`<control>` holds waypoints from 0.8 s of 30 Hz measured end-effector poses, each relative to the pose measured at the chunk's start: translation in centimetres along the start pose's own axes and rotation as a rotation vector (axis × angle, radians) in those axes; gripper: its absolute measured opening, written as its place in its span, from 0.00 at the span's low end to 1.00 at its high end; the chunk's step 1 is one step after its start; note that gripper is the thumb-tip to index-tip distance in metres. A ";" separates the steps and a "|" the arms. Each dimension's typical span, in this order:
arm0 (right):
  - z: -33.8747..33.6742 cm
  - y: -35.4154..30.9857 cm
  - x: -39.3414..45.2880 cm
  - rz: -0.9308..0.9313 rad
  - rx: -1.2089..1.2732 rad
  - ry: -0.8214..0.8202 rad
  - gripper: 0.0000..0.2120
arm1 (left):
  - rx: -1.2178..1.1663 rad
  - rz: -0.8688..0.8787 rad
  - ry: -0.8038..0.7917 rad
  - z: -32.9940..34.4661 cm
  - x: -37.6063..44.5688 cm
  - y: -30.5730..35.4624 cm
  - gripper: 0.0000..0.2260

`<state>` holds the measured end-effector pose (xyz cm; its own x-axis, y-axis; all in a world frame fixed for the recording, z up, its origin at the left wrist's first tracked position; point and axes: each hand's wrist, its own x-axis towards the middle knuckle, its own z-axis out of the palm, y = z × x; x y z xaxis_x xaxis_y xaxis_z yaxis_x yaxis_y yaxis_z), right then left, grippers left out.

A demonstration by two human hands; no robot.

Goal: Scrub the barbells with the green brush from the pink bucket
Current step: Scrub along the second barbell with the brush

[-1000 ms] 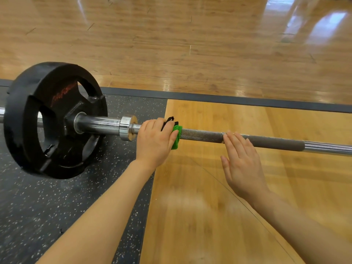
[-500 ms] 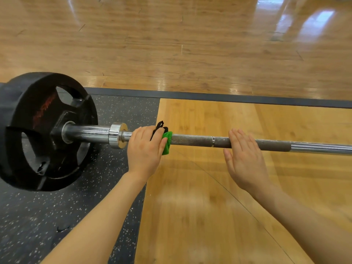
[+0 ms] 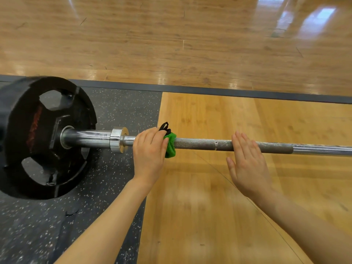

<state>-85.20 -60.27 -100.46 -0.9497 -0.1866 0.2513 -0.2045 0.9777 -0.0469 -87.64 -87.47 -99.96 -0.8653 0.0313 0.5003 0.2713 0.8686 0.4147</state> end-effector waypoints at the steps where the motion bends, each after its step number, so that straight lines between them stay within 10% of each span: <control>1: 0.0 0.0 -0.3 0.000 -0.002 -0.001 0.29 | -0.017 0.000 -0.003 -0.1 0.0 0.3 0.16; 24: -1.2 0.4 -1.8 0.079 0.039 -0.030 0.29 | 0.193 0.193 -0.113 1.5 -0.1 5.5 0.16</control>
<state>-83.28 -59.44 -99.73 -0.9698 -0.1123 0.2166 -0.1372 0.9851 -0.1036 -86.68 -81.94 -98.87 -0.8498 0.2506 0.4638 0.3598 0.9187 0.1628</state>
